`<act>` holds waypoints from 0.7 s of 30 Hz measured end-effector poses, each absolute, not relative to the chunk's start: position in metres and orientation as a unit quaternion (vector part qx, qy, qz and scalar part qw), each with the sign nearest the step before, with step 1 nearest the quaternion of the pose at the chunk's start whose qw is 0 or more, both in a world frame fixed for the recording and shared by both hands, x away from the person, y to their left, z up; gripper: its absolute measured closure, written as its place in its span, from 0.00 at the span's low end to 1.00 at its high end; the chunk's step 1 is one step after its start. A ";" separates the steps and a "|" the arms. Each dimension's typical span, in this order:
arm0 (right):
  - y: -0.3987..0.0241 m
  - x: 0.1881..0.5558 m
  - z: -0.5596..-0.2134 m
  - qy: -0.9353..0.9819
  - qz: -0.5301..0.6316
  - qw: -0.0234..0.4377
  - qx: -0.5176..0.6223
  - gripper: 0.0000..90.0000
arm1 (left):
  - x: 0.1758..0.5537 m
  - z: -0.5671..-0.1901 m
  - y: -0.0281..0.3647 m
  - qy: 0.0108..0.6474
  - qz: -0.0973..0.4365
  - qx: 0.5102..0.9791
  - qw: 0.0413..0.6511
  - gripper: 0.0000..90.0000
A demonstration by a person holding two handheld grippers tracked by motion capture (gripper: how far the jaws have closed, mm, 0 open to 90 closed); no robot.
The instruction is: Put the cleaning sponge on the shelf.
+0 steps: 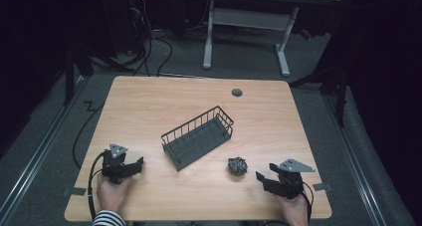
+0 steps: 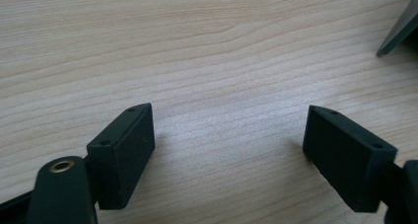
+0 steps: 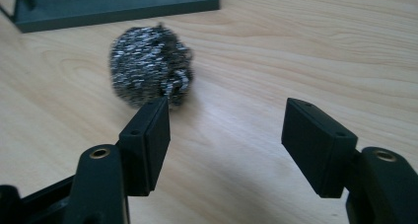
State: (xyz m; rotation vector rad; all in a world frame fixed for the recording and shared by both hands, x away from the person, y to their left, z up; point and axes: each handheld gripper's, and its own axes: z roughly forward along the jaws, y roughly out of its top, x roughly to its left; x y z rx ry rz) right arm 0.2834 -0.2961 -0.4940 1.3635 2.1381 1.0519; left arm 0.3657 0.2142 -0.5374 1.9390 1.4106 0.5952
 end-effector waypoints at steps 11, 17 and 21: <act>-0.251 0.274 -0.480 0.799 0.381 0.181 0.428 0.35 | 0.366 -0.537 0.214 0.539 0.227 0.741 0.329 0.23; -0.236 0.285 -0.476 0.806 0.378 0.184 0.417 0.32 | 0.366 -0.537 0.214 0.539 0.227 0.741 0.330 0.23; -0.225 0.294 -0.477 0.810 0.374 0.191 0.409 0.32 | 0.366 -0.537 0.214 0.539 0.227 0.741 0.330 0.23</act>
